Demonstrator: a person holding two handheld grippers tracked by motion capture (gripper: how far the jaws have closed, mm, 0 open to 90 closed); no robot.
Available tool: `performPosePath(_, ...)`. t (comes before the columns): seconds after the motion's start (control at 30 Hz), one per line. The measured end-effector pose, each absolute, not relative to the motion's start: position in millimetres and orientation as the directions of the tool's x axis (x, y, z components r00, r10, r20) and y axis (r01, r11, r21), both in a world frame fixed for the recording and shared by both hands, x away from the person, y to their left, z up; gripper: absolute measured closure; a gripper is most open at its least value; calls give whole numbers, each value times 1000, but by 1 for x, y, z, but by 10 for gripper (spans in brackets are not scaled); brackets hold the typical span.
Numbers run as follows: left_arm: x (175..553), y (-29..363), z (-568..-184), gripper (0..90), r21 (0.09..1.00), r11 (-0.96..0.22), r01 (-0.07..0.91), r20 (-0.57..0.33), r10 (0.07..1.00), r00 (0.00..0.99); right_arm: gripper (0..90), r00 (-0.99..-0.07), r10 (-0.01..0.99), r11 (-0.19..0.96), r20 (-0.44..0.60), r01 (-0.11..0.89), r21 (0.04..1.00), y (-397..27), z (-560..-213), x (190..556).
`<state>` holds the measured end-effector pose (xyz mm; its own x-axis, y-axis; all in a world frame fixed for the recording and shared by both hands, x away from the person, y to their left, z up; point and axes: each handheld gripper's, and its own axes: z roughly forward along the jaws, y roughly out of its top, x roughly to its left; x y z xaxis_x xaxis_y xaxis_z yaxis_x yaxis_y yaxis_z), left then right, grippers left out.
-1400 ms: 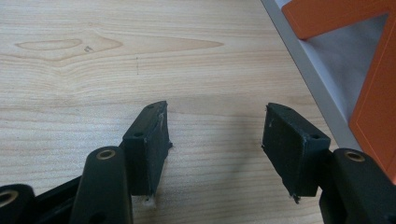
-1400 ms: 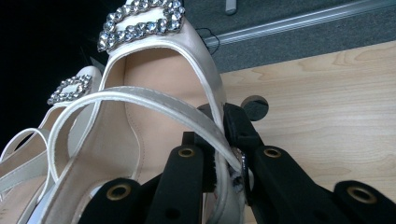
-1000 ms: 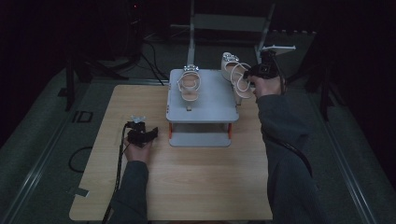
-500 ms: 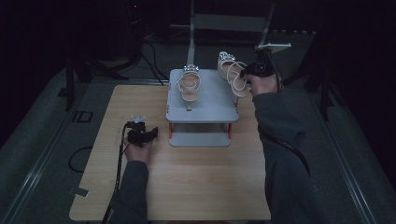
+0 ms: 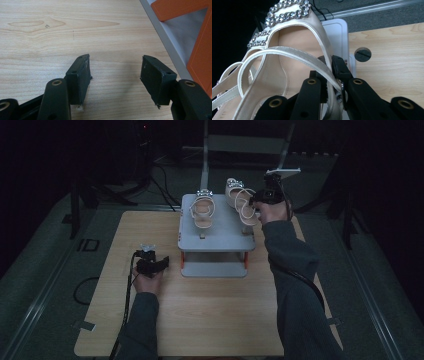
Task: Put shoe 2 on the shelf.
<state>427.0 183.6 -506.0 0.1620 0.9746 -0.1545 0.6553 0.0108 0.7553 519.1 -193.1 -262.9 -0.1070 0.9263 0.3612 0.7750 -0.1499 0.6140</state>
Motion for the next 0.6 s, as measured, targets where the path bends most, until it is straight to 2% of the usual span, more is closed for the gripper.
performPosePath(0.33,427,184,-506,412,756,12,655,-156,974,163,854,-123,934,-118,335,778,617,-173,-262,523)
performPosePath(0.6,427,184,-506,412,756,10,655,-155,974,163,854,-98,947,-114,307,788,605,-162,-264,525)
